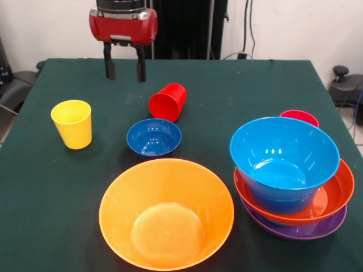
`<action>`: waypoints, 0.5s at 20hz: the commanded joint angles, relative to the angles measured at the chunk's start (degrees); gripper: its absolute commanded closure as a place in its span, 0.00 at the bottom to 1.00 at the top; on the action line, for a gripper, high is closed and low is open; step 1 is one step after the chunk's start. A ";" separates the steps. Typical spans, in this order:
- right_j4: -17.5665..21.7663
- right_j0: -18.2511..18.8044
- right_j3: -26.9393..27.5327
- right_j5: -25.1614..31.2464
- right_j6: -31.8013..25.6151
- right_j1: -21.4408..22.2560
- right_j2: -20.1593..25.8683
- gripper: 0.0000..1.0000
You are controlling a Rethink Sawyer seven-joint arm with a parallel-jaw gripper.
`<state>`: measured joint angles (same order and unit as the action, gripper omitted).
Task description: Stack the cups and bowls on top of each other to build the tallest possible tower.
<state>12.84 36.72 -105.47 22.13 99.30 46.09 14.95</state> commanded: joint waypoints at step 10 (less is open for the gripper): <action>-1.20 -7.38 15.31 9.24 4.86 -7.34 -0.93 0.00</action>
<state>12.41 31.97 -97.87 23.38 99.30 42.69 14.50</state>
